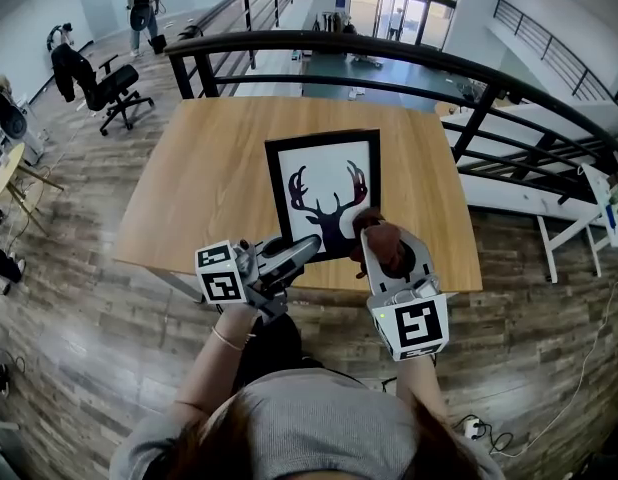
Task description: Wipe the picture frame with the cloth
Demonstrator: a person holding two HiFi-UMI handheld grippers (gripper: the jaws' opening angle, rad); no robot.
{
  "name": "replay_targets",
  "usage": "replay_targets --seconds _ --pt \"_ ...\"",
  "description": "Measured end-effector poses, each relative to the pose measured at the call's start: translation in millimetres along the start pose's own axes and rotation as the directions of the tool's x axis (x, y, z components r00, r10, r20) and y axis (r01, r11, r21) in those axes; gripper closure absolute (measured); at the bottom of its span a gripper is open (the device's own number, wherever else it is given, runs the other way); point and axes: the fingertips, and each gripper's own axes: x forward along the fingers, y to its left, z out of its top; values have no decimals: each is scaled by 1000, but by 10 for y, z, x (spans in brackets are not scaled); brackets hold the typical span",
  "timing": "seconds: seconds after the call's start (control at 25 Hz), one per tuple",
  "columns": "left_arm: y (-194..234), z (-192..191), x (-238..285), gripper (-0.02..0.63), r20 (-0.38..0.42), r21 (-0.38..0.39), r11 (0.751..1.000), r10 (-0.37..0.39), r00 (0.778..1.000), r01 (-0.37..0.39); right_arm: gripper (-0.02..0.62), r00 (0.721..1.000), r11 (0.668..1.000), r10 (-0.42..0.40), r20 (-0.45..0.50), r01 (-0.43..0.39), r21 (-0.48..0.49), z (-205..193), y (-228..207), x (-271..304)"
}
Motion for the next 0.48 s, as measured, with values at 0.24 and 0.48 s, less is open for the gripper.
replay_targets --seconds 0.24,0.48 --pt "-9 8 9 589 6 -4 1000 -9 1000 9 549 1000 1000 18 -22 -18 12 -92 89 -29" --pt "-27 23 6 589 4 0 1000 -12 1000 12 549 997 999 20 -68 -18 35 -208 123 -93"
